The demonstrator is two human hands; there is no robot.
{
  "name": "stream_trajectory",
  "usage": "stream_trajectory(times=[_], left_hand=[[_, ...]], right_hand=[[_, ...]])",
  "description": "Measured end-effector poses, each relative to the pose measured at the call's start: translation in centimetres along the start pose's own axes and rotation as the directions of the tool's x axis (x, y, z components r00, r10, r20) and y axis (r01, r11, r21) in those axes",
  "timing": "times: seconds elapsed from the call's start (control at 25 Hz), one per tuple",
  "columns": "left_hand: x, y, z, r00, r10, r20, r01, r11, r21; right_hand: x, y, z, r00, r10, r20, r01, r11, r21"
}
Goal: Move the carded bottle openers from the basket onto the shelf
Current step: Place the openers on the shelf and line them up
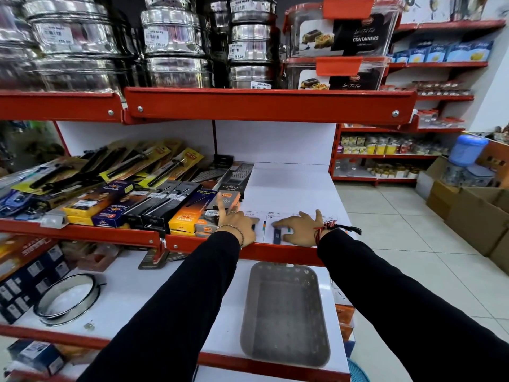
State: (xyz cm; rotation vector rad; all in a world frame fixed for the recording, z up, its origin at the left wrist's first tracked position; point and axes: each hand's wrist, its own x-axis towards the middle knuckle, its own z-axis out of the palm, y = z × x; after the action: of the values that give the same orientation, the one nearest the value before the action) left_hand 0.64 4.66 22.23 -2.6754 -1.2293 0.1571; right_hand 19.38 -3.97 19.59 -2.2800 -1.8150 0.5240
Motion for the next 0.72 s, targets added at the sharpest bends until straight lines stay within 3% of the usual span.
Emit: stream_trajectory(times=[0.12, 0.32, 0.44, 0.56, 0.72], left_hand=[[-0.1, 0.1, 0.1, 1.0, -0.016, -0.017, 0.016, 1.0, 0.003], [-0.5, 0.3, 0.1, 0.999, -0.037, -0.022, 0.037, 0.999, -0.012], [-0.7, 0.8, -0.4, 0.995, -0.055, -0.084, 0.051, 0.997, -0.055], [-0.3, 2.3, -1.2, 0.989, -0.003, -0.148, -0.014, 0.994, -0.11], [0.7, 6.3, -2.3, 0.986, 0.112, -0.122, -0.13, 0.981, -0.146]], right_hand=[[0.1, -0.9, -0.1, 0.999, 0.012, -0.036, -0.02, 0.975, -0.221], [-0.7, -1.3, -0.6, 0.999, 0.025, -0.024, -0.031, 0.966, -0.257], [-1.5, -0.3, -1.9, 0.992, 0.049, -0.116, -0.077, 0.966, -0.249], [-3.1, 2.2, -3.6, 0.977, 0.133, -0.168, -0.172, 0.954, -0.245], [-5.4, 5.4, -4.6, 0.96, 0.243, -0.139, -0.273, 0.926, -0.262]])
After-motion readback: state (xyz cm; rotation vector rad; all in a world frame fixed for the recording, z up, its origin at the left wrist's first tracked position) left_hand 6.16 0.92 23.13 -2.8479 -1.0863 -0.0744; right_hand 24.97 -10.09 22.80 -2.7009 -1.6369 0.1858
